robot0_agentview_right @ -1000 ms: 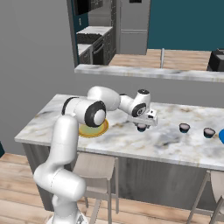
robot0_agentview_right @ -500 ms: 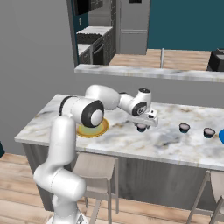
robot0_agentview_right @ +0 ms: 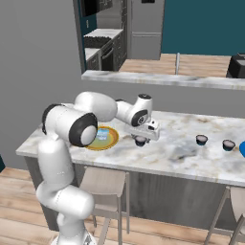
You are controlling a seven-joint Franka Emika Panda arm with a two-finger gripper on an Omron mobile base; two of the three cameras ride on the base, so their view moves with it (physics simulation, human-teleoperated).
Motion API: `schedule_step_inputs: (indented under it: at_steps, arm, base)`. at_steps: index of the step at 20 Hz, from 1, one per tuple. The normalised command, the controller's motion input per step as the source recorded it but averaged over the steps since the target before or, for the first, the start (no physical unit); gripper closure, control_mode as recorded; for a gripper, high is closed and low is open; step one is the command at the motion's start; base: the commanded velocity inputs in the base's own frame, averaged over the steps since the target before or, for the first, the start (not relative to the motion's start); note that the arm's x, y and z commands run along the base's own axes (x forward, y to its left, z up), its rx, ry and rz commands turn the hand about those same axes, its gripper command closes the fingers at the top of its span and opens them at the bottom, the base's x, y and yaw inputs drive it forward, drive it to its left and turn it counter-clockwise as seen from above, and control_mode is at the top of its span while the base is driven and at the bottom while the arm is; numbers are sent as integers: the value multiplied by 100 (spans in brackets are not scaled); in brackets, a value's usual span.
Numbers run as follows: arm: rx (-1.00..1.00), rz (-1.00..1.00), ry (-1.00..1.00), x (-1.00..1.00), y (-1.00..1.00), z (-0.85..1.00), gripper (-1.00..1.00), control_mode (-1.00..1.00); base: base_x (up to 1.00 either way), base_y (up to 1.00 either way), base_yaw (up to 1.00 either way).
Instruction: Place two yogurt containers on each plate.
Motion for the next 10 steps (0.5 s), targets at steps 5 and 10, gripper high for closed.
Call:
schedule_step_inputs:
  at_steps: [5, 10]
  arm:
    - [0, 0, 0, -51, 95, 18, 100, -100]
    - [0, 0, 1, -10, 78, 36, 100, -100]
  base:
    - [0, 0, 0]
    - [0, 0, 0]
